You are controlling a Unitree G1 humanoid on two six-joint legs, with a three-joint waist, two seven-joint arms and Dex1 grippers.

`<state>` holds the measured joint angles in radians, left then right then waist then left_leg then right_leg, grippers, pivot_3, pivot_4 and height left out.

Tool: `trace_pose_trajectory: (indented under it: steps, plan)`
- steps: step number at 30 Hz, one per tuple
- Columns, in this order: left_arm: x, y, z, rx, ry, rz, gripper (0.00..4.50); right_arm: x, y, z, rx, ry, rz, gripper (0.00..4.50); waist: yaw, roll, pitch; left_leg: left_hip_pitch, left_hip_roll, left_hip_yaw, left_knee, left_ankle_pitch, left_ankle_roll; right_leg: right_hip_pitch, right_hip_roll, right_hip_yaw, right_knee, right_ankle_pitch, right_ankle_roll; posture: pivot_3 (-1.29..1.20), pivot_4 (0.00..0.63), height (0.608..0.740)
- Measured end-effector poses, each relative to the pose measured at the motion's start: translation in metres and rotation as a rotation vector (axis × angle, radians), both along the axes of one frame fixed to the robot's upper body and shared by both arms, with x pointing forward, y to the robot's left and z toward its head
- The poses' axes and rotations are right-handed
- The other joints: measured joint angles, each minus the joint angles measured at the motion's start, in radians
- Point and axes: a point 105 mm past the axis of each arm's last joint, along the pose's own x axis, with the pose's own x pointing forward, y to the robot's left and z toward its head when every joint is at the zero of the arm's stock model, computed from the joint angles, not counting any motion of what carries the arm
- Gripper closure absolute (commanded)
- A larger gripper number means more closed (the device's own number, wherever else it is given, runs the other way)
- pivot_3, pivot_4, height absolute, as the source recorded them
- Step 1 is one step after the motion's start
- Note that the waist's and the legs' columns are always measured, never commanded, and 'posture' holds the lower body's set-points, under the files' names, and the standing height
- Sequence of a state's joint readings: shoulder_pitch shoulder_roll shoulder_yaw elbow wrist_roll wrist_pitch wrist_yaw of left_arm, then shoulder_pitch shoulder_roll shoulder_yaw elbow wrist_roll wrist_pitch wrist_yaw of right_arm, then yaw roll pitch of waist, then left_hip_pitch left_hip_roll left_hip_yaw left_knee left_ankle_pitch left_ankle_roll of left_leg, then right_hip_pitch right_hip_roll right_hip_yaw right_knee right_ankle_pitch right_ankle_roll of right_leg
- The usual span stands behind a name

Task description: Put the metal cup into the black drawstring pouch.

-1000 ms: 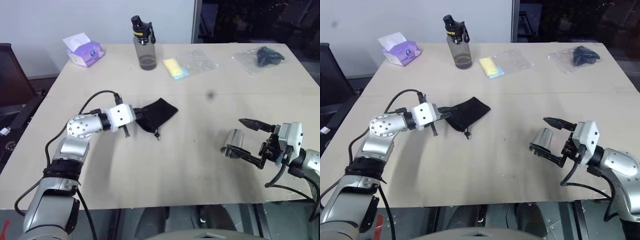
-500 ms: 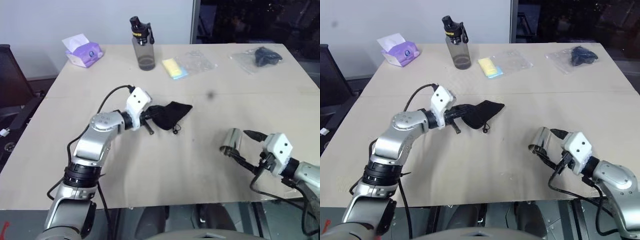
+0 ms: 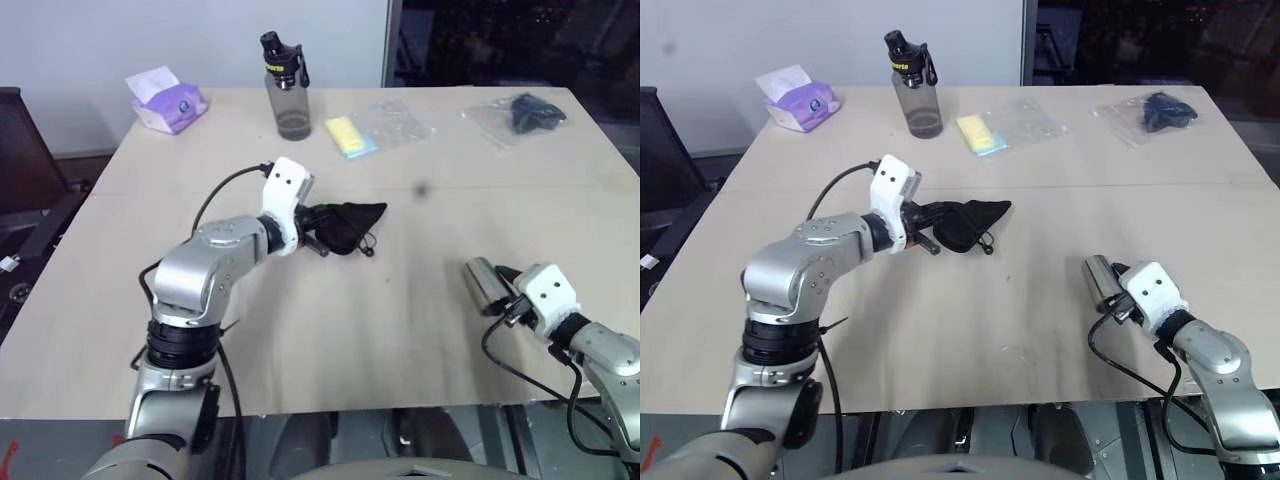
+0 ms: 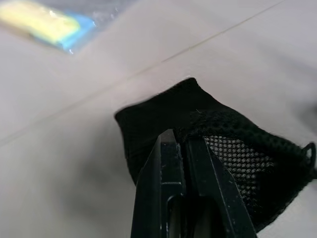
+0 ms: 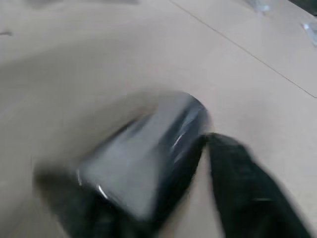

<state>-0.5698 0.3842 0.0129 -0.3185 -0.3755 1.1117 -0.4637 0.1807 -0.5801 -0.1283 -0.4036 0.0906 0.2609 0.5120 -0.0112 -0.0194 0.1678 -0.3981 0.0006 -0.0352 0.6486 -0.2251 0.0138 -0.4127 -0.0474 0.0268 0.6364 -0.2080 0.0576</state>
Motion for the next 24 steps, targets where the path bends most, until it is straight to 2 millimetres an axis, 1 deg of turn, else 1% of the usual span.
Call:
trace_pose_trajectory:
  steps: [1,3,4,6,7,10,12,13,14,16,17,20,24]
  plan:
    - [0.0,-0.001,-0.002,-0.004,0.011,0.01,4.5,0.002,0.0,0.001,0.003,-0.007,-0.008,4.47,0.0,0.0,0.0,0.0,0.0,0.0,0.0,0.0,0.0,0.0,0.0,0.0,0.0,0.0,0.0,0.0,0.15,0.74]
    - [0.0,-0.002,-0.002,-0.018,0.023,0.04,4.5,0.004,0.0,0.003,0.021,-0.015,-0.025,4.47,-0.001,0.0,0.0,0.0,-0.001,0.0,0.0,0.0,0.0,0.0,0.0,0.0,0.0,0.0,0.0,0.0,0.15,0.74]
    - [0.002,-0.001,-0.003,-0.029,0.031,0.072,4.5,0.007,0.002,0.006,0.087,-0.015,-0.037,4.47,-0.002,0.0,0.0,0.0,-0.001,0.0,0.0,0.0,0.0,0.0,0.0,0.0,0.0,0.0,0.0,0.0,0.15,0.74]
    - [0.004,-0.004,-0.003,-0.045,0.048,0.103,4.5,0.011,0.015,0.021,0.226,-0.038,-0.007,4.47,-0.002,0.0,0.0,0.0,-0.001,0.0,0.0,0.0,0.0,0.0,0.0,0.0,0.001,0.001,0.001,0.0,0.15,0.74]
    - [0.004,-0.007,-0.003,-0.063,0.064,0.12,4.5,0.012,0.032,0.04,0.345,-0.068,0.065,4.47,-0.003,0.0,0.001,0.0,0.0,0.0,0.0,0.0,0.0,0.0,0.0,0.0,0.001,0.002,0.002,0.0,0.15,0.74]
    - [0.005,-0.014,-0.002,-0.083,0.084,0.136,4.5,0.001,0.069,0.084,0.467,-0.151,0.277,4.47,-0.002,-0.001,0.001,0.0,-0.001,-0.002,0.0,0.0,0.0,0.0,0.0,-0.001,0.001,0.002,0.002,0.0,0.15,0.74]
    - [0.007,-0.013,0.0,-0.097,0.093,0.15,4.5,-0.003,0.086,0.095,0.504,-0.153,0.355,4.47,-0.001,-0.001,0.001,0.0,-0.002,-0.002,0.0,0.0,0.0,0.0,0.0,-0.001,0.001,0.002,0.002,0.0,0.15,0.74]
    - [0.009,-0.012,0.001,-0.123,0.114,0.165,4.5,-0.004,0.099,0.096,0.51,-0.135,0.408,4.47,-0.002,-0.001,0.001,0.0,-0.002,-0.002,0.0,0.0,0.0,0.0,0.0,-0.001,0.001,0.002,0.002,0.0,0.15,0.74]
    - [0.009,-0.013,0.001,-0.125,0.117,0.165,4.5,-0.004,0.102,0.095,0.51,-0.13,0.419,4.47,-0.001,-0.001,0.001,0.0,-0.003,-0.003,0.0,0.0,0.0,0.0,0.0,-0.001,0.001,0.002,0.002,0.0,0.15,0.74]
    - [0.009,-0.016,0.002,-0.155,0.151,0.162,4.5,-0.005,0.114,0.09,0.483,-0.105,0.465,4.47,0.001,-0.002,0.001,0.0,-0.003,-0.003,0.0,0.0,0.0,0.0,0.0,-0.001,0.001,0.002,0.002,0.0,0.15,0.74]
    - [0.008,-0.017,0.003,-0.181,0.177,0.155,4.5,-0.003,0.117,0.082,0.463,-0.087,0.472,4.47,0.0,-0.002,0.001,-0.001,-0.004,-0.003,0.0,0.0,0.0,0.0,-0.001,-0.001,0.0,0.002,0.002,0.0,0.15,0.74]
    - [0.005,-0.021,0.009,-0.222,0.224,0.131,4.5,0.0,0.12,0.07,0.434,-0.058,0.477,4.47,-0.001,-0.003,0.002,-0.001,-0.004,-0.003,0.0,0.0,0.0,0.0,-0.001,-0.001,0.001,0.002,0.001,0.0,0.15,0.74]
    - [0.002,-0.022,0.021,-0.274,0.271,0.099,4.5,-0.002,0.131,0.068,0.404,-0.065,0.514,4.47,-0.004,-0.004,0.003,-0.001,-0.004,-0.004,0.0,0.0,0.0,0.0,-0.001,-0.001,0.001,0.002,0.002,0.0,0.15,0.74]
